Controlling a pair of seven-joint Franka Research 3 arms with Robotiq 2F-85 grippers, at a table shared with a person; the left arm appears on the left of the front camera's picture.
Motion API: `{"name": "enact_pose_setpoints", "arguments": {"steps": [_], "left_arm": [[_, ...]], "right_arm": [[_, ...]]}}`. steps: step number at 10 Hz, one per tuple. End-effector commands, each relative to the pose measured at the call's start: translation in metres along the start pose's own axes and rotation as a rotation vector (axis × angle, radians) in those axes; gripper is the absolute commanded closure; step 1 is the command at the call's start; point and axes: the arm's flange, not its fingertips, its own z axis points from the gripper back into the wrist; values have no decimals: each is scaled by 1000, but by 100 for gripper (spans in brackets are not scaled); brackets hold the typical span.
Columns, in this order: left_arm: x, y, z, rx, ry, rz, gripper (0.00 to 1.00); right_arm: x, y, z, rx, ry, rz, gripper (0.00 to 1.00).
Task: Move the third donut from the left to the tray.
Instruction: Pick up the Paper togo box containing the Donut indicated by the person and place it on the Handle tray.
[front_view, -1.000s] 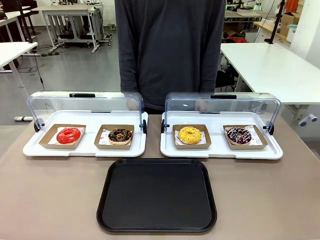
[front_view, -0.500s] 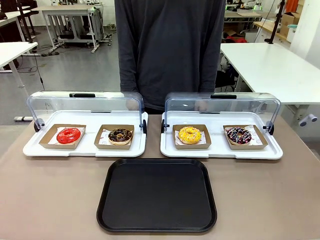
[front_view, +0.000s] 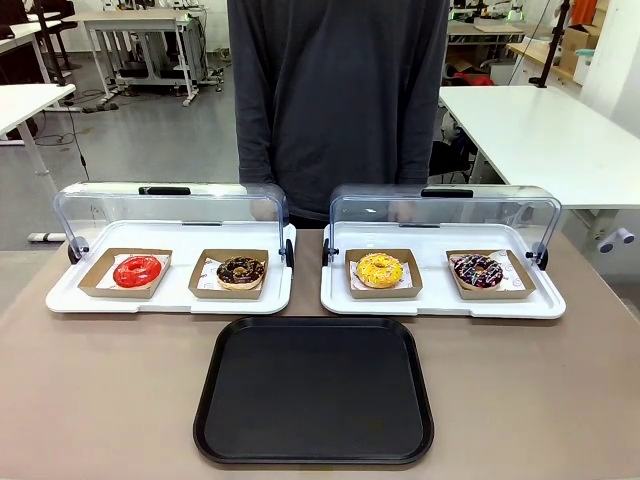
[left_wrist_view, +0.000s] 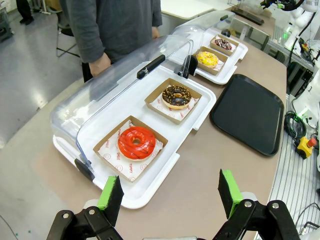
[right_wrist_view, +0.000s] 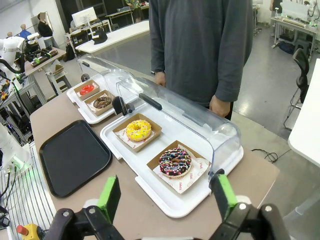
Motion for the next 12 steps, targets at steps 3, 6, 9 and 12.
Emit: {"name": "enact_pose_setpoints", "arguments": {"steps": [3, 6, 9, 12], "left_arm": [[1, -1, 1, 1, 0, 1, 0], [1, -1, 1, 1, 0, 1, 0], [1, -1, 1, 1, 0, 1, 0], [1, -1, 1, 1, 0, 1, 0]], "right_arm": [[2, -1, -1, 0, -9, 10, 0], [2, -1, -1, 0, -9, 10, 0], [2, -1, -1, 0, -9, 10, 0], [2, -1, -1, 0, -9, 10, 0]]}}
